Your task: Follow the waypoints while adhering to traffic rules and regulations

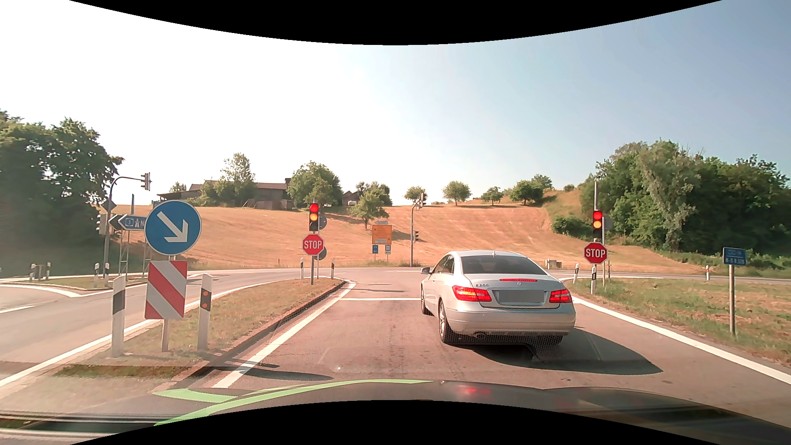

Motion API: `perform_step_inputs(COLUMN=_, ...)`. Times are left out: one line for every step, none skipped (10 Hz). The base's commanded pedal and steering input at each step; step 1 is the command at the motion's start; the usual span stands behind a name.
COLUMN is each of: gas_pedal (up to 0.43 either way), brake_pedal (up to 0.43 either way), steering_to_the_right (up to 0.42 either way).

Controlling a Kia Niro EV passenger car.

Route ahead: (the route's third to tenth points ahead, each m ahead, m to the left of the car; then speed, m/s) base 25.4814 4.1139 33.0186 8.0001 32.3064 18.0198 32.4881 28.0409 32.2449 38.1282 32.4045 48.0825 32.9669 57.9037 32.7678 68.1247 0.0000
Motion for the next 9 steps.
perform_step_inputs(gas_pedal=0.0, brake_pedal=0.409, steering_to_the_right=0.001)
perform_step_inputs(gas_pedal=0.0, brake_pedal=0.409, steering_to_the_right=0.001)
perform_step_inputs(gas_pedal=0.0, brake_pedal=0.409, steering_to_the_right=0.001)
perform_step_inputs(gas_pedal=0.0, brake_pedal=0.402, steering_to_the_right=0.001)
perform_step_inputs(gas_pedal=0.0, brake_pedal=0.36, steering_to_the_right=0.001)
perform_step_inputs(gas_pedal=0.0, brake_pedal=0.256, steering_to_the_right=0.001)
perform_step_inputs(gas_pedal=0.0, brake_pedal=0.146, steering_to_the_right=0.001)
perform_step_inputs(gas_pedal=0.0, brake_pedal=0.067, steering_to_the_right=0.001)
perform_step_inputs(gas_pedal=0.0, brake_pedal=0.012, steering_to_the_right=0.001)
